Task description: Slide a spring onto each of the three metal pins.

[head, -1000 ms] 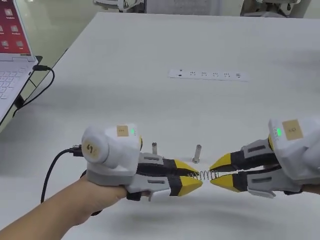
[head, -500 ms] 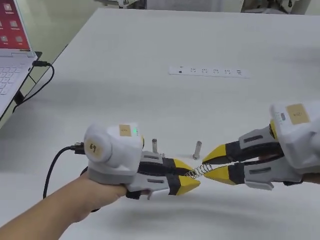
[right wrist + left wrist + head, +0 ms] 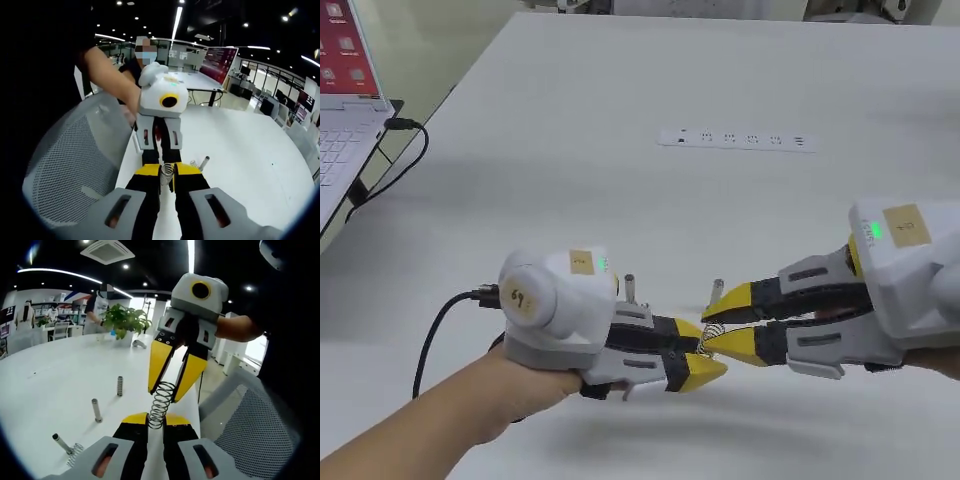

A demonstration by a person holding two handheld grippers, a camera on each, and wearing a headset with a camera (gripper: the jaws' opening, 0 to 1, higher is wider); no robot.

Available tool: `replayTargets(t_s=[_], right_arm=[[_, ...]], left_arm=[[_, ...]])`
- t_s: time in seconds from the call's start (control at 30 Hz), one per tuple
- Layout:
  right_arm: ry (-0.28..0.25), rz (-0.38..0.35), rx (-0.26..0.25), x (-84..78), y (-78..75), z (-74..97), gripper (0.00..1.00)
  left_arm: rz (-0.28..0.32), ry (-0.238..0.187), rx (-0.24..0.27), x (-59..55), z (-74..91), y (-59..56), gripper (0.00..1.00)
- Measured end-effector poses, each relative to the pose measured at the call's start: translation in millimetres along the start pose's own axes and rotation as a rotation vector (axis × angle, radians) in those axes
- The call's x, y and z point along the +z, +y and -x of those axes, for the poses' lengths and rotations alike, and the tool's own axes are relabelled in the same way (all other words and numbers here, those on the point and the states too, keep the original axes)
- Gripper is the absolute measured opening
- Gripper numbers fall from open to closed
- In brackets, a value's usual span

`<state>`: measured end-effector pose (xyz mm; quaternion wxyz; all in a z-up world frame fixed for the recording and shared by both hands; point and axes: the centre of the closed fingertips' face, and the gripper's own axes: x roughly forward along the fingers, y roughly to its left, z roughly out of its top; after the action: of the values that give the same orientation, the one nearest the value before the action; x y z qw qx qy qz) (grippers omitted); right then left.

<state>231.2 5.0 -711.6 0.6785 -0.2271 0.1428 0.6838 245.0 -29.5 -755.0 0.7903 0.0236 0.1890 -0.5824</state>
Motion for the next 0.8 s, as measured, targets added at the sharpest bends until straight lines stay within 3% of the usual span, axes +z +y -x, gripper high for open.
replayTargets(t_s=[0.27, 0.47, 0.8], right_arm=[[-0.039, -0.013, -0.02, 5.6, -2.4, -4.4, 0.07], [-0.04, -0.018, -0.035, 3.2, -3.4, -4.0, 0.08], [-0.071, -0.1, -0.044, 5.0, -7.2, -3.9, 0.09]], left_arm=[[-0.005, -0.004, -0.003, 2.4, -0.3, 0.0, 0.02], [-0.017, 0.008, 0.001, -0.4, 0.6, -0.3, 0.02], [-0.015, -0.02, -0.002, 5.0, 2.4, -2.7, 0.02]])
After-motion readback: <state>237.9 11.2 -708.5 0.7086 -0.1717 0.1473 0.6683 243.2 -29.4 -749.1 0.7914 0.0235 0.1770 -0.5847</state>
